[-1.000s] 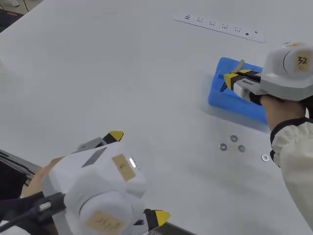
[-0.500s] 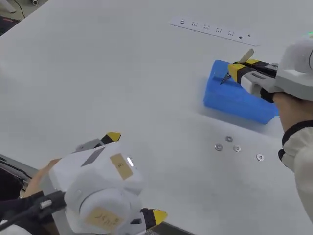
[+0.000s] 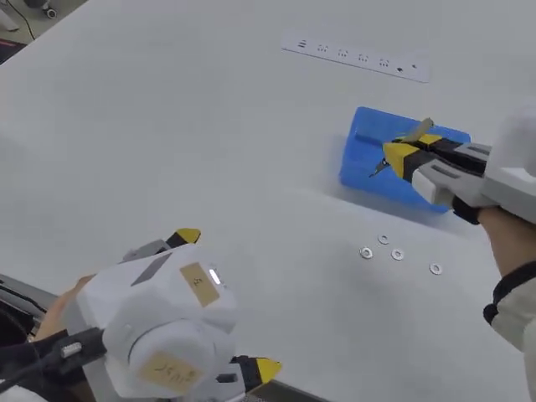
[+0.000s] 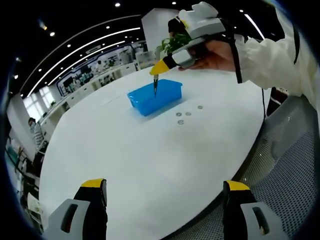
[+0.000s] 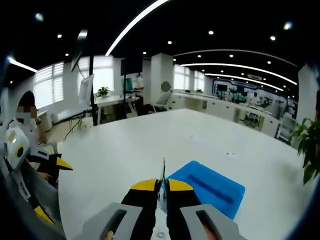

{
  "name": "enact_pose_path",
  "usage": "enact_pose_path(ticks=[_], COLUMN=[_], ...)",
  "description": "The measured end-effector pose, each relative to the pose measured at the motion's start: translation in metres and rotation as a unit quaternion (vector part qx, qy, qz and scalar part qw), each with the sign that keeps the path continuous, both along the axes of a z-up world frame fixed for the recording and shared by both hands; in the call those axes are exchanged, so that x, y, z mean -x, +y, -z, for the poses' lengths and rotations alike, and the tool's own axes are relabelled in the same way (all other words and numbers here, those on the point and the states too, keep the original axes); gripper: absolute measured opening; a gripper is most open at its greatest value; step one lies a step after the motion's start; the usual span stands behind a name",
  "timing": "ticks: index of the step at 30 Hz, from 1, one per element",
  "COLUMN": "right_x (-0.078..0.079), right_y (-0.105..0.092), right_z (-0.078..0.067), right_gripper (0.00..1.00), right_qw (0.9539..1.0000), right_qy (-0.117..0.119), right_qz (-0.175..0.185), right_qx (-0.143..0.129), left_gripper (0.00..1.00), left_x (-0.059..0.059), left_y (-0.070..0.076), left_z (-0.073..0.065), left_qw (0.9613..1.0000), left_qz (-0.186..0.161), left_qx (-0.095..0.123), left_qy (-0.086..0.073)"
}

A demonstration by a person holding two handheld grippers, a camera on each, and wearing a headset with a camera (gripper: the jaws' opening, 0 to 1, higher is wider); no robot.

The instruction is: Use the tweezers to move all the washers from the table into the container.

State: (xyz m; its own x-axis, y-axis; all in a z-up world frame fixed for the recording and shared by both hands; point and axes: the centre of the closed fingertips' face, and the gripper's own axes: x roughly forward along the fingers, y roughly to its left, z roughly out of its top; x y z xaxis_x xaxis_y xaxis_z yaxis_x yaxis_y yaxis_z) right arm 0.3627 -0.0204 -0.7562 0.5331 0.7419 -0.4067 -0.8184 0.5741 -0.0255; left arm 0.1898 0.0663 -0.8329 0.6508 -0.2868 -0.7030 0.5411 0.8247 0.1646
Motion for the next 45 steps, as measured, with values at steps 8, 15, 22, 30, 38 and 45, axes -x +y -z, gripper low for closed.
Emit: enact_pose_path(ticks=[8, 15, 22, 30, 38, 45], right_x=[0.017, 0.03, 0.038, 0.041, 0.042, 0.044], right_y=[-0.011, -0.014, -0.018, -0.019, -0.02, -0.022], right_z=[0.021, 0.039, 0.057, 0.06, 0.06, 0.063], right_gripper=[0.02, 0.03, 0.03, 0.03, 0.03, 0.03], right_qw=[0.9995, 0.9983, 0.9963, 0.9954, 0.9951, 0.9949], right_qy=[0.028, 0.051, 0.076, 0.085, 0.088, 0.089], right_qz=[0.0, -0.002, -0.003, -0.002, -0.001, 0.0], right_qx=[0.017, 0.029, 0.041, 0.043, 0.044, 0.046], left_gripper=[0.99, 0.99, 0.99, 0.99, 0.99, 0.99], left_x=[-0.001, -0.003, -0.001, 0.0, -0.001, -0.001], left_y=[-0.002, -0.004, -0.004, -0.003, -0.003, -0.002], left_z=[-0.004, -0.008, -0.005, -0.002, -0.001, -0.001], left_qw=[0.9999, 0.9995, 0.9998, 0.9999, 1.0, 1.0], left_qz=[0.0, -0.003, 0.001, 0.003, 0.002, 0.002], left_qx=[0.013, 0.027, 0.019, 0.01, 0.009, 0.007], left_qy=[-0.007, -0.017, -0.01, -0.004, -0.004, -0.003])
